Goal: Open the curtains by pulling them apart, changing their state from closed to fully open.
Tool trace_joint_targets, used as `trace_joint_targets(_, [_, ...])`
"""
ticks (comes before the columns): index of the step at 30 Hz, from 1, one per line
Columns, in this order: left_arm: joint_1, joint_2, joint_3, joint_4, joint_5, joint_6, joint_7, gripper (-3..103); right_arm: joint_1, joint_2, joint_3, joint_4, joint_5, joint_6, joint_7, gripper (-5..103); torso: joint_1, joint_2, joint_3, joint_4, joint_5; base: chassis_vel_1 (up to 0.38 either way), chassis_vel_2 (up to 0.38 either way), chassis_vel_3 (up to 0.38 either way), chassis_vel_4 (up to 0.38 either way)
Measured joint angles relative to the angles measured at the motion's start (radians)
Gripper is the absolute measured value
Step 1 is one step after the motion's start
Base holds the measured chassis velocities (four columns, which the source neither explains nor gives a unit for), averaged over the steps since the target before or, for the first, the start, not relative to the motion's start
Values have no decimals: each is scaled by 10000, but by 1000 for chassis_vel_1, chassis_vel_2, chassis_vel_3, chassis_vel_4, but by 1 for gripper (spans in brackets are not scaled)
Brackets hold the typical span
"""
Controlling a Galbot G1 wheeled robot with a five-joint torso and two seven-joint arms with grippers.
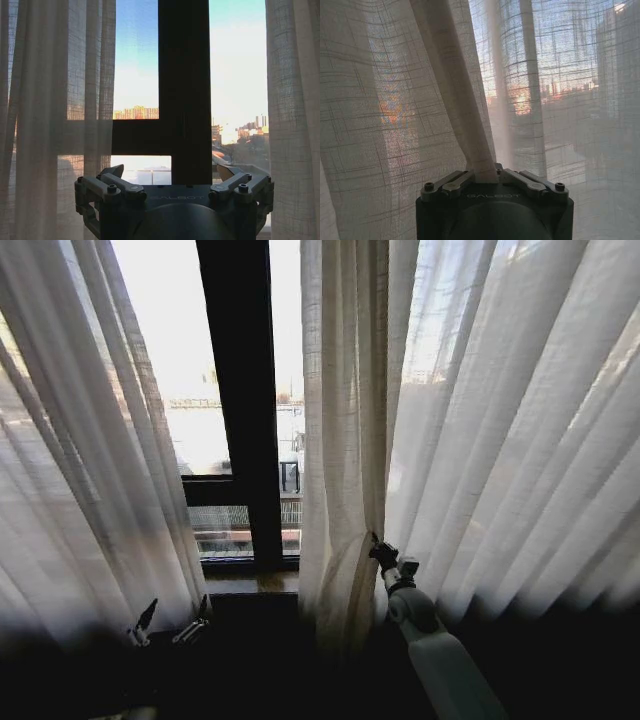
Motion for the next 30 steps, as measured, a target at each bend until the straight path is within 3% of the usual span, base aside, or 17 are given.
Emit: trace_joint_targets(30, [-21, 58, -32, -27, -87, -4, 4, 100, -196, -145, 58, 200, -21, -16, 54, 0, -1, 0, 0, -3, 3, -355, -352, 356, 357])
